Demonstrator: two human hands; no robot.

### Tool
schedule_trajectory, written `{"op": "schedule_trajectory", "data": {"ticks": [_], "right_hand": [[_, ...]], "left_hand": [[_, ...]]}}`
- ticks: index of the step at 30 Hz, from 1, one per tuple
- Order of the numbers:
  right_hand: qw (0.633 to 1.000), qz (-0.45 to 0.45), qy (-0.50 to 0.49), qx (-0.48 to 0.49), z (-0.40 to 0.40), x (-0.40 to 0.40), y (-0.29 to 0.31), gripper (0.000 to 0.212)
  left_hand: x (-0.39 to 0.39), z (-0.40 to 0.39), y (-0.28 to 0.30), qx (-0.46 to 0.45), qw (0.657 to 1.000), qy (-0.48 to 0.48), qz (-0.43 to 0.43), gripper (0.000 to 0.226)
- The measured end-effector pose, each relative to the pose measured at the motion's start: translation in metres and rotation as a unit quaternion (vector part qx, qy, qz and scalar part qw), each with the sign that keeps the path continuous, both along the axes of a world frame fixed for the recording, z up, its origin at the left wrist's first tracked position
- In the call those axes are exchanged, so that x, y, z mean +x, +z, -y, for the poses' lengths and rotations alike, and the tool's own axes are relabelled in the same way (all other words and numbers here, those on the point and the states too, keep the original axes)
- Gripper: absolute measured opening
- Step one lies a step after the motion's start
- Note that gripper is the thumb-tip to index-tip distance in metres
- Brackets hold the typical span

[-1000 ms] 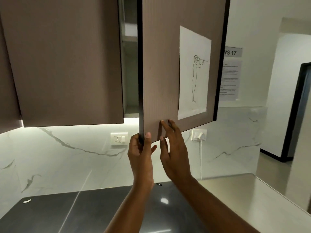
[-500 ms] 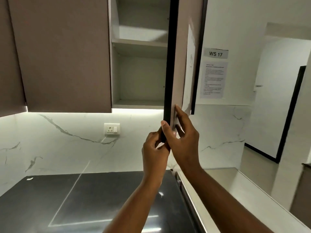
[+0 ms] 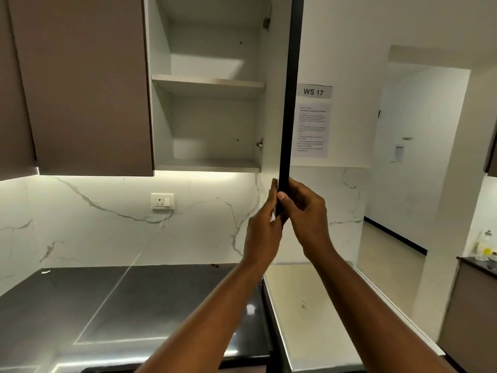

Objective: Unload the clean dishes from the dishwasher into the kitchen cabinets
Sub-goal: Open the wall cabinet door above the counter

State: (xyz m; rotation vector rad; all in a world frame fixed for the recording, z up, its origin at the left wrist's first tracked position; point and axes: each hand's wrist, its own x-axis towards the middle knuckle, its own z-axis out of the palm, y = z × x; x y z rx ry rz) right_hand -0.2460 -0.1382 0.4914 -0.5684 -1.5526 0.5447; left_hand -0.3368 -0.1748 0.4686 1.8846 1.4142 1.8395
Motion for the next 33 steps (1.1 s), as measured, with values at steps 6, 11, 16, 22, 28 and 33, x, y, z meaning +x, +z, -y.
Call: {"op": "schedule_trajectory", "data": {"ticks": [6, 11, 16, 22, 28, 33], "right_hand": [[1.0, -0.006, 0.0, -0.021, -0.008, 0.041, -0.001, 0.04], [1.0, 0.0, -0.016, -0.027, -0.016, 0.066, -0.001, 0.038], [0.999, 0.005, -0.011, -0.042, -0.023, 0.085, 0.0, 0.038], [0.997, 0.027, -0.052, -0.04, -0.03, 0.094, -0.002, 0.037], [0.996, 0.042, -0.067, -0.043, -0.036, 0.1, -0.002, 0.039], [0.997, 0.031, -0.058, -0.045, -0.041, 0.106, -0.004, 0.038]], "left_hand": [[0.049, -0.016, -0.001, 0.016, 0.998, 0.046, -0.047, 0.071], [0.072, -0.033, -0.003, -0.001, 0.997, 0.026, -0.076, 0.08], [0.087, -0.043, 0.0, 0.01, 0.995, 0.031, -0.094, 0.08], [0.092, -0.051, 0.0, -0.003, 0.993, -0.006, -0.115, 0.081], [0.094, -0.056, -0.003, 0.018, 0.994, -0.024, -0.103, 0.074], [0.103, -0.062, -0.004, 0.024, 0.995, -0.018, -0.093, 0.074]]}}
